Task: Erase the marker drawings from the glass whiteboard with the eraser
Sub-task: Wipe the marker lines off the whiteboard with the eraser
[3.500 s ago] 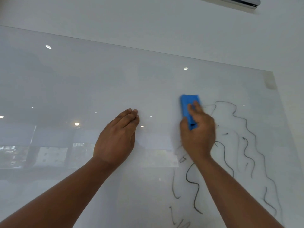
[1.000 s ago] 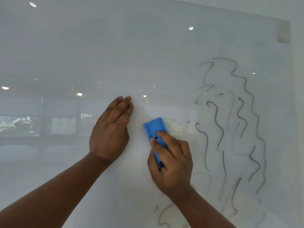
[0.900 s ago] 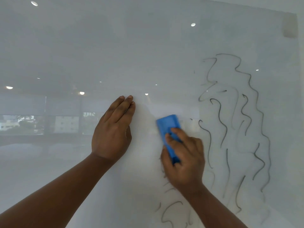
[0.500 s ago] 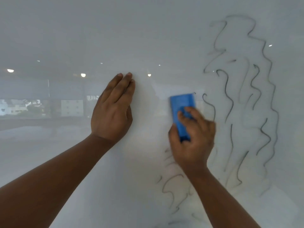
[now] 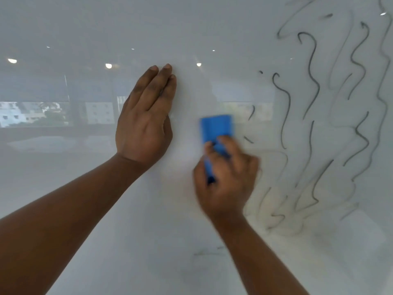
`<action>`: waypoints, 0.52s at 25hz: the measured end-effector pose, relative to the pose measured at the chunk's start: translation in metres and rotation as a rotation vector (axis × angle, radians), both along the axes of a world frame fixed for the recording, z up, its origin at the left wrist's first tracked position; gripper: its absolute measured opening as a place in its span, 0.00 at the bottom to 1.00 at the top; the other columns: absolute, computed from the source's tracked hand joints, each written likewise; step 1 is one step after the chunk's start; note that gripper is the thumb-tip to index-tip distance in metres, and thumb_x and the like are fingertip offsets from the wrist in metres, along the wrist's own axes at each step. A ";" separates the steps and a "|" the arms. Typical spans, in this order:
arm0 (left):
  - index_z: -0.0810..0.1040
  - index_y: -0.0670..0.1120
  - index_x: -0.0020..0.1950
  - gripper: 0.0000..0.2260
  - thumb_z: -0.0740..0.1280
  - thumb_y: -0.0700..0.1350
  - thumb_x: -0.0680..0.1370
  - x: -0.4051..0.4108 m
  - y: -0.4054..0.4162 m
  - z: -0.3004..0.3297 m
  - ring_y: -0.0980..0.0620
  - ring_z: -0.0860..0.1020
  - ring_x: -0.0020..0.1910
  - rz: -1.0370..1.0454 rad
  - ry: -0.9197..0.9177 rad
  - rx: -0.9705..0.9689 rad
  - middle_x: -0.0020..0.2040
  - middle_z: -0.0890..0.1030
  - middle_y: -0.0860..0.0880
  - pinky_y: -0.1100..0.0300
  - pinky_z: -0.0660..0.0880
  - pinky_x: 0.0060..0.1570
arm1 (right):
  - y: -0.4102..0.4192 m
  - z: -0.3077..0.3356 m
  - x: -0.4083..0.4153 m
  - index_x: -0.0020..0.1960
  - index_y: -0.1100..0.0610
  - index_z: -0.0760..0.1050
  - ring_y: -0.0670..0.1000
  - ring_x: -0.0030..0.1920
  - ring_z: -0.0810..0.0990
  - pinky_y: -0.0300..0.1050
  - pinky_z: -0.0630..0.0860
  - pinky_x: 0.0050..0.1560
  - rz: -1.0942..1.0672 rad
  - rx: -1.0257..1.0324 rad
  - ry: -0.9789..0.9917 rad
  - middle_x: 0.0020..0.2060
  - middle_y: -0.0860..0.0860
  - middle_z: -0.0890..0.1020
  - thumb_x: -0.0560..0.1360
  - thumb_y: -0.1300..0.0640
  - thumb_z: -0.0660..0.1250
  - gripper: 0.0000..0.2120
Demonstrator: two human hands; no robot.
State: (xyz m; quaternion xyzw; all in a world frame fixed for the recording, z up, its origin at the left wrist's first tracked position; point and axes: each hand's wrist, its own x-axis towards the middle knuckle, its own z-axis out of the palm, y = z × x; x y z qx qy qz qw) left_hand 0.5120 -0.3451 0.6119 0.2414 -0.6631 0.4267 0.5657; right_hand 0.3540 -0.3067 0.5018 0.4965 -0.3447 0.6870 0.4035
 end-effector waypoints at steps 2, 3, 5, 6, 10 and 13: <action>0.72 0.36 0.72 0.21 0.57 0.29 0.79 0.000 0.000 -0.006 0.40 0.66 0.75 -0.001 -0.005 0.002 0.73 0.71 0.39 0.54 0.61 0.76 | 0.004 -0.034 0.018 0.54 0.51 0.81 0.58 0.43 0.79 0.53 0.75 0.44 0.006 0.036 0.186 0.59 0.53 0.85 0.75 0.58 0.73 0.08; 0.72 0.36 0.72 0.21 0.56 0.29 0.79 0.000 -0.001 -0.010 0.40 0.66 0.75 0.000 -0.009 0.002 0.73 0.71 0.39 0.53 0.63 0.76 | 0.004 -0.037 0.009 0.54 0.51 0.81 0.58 0.44 0.80 0.53 0.76 0.45 0.017 0.042 0.214 0.58 0.54 0.85 0.75 0.58 0.74 0.08; 0.72 0.36 0.72 0.21 0.54 0.30 0.80 -0.002 -0.001 -0.020 0.40 0.66 0.75 -0.007 -0.025 0.003 0.74 0.71 0.40 0.49 0.65 0.75 | 0.004 -0.025 -0.024 0.56 0.52 0.80 0.57 0.49 0.80 0.50 0.74 0.51 -0.008 0.001 0.092 0.58 0.57 0.84 0.75 0.59 0.73 0.10; 0.72 0.36 0.72 0.21 0.54 0.29 0.80 -0.004 -0.001 -0.024 0.39 0.66 0.75 -0.008 -0.032 0.002 0.74 0.71 0.40 0.49 0.66 0.74 | 0.003 -0.019 -0.035 0.57 0.53 0.79 0.56 0.51 0.80 0.50 0.71 0.53 0.001 -0.035 -0.033 0.58 0.58 0.83 0.74 0.60 0.73 0.12; 0.71 0.36 0.73 0.20 0.54 0.30 0.81 -0.003 -0.002 -0.038 0.39 0.66 0.75 0.004 -0.079 0.011 0.74 0.71 0.39 0.48 0.65 0.75 | 0.003 -0.061 0.011 0.56 0.52 0.81 0.58 0.48 0.82 0.52 0.75 0.49 0.010 0.040 0.028 0.59 0.56 0.84 0.74 0.59 0.74 0.11; 0.71 0.36 0.73 0.20 0.54 0.30 0.81 -0.004 0.001 -0.051 0.38 0.66 0.75 0.010 -0.092 0.019 0.74 0.71 0.39 0.47 0.66 0.74 | 0.011 -0.074 -0.011 0.52 0.53 0.83 0.58 0.46 0.82 0.51 0.77 0.48 0.011 0.087 0.161 0.57 0.55 0.85 0.74 0.60 0.75 0.07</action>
